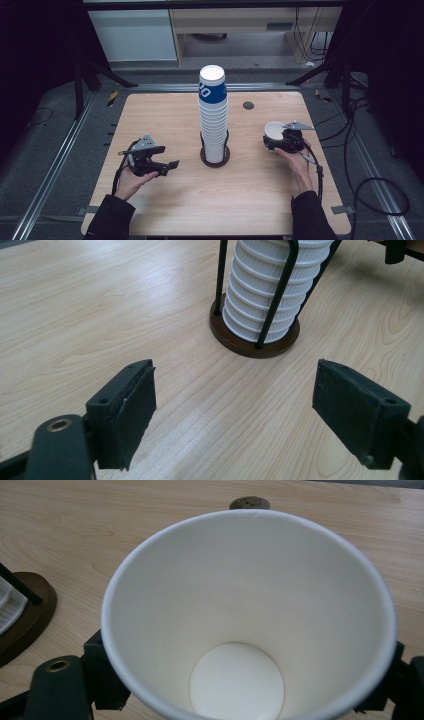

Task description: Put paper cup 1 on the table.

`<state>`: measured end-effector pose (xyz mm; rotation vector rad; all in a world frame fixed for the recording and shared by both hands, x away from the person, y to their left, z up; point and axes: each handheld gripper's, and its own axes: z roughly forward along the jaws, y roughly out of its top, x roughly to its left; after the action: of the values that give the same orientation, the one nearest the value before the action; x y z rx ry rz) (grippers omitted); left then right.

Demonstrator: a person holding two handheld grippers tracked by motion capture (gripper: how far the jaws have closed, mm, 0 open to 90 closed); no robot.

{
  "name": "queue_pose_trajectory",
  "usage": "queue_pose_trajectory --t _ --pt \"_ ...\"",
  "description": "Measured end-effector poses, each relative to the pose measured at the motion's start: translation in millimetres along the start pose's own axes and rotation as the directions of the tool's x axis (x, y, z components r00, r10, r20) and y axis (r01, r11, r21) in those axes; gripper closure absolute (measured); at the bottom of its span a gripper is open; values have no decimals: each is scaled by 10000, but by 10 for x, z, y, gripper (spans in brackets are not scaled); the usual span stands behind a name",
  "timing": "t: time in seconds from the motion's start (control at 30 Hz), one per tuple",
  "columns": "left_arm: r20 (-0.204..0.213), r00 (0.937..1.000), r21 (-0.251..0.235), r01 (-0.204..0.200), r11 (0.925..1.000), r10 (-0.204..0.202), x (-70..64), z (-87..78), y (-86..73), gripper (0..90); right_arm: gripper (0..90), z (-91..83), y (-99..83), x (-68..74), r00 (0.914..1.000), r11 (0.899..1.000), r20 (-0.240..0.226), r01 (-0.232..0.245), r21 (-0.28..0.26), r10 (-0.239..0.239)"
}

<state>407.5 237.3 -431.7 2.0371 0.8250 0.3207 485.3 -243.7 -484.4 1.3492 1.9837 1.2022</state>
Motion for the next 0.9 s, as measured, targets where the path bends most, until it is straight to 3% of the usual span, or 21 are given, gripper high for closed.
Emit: queue_pose_trajectory --t 0.23,0.9 --pt "-10 10000 -25 13 10000 -13 2 -12 1 171 104 -10 11 4 9999 9999 95 118 100 -119" --pt "22 10000 -15 -47 10000 47 -39 -17 20 169 72 -412 237 96 9983 9931 271 539 -1043 -513"
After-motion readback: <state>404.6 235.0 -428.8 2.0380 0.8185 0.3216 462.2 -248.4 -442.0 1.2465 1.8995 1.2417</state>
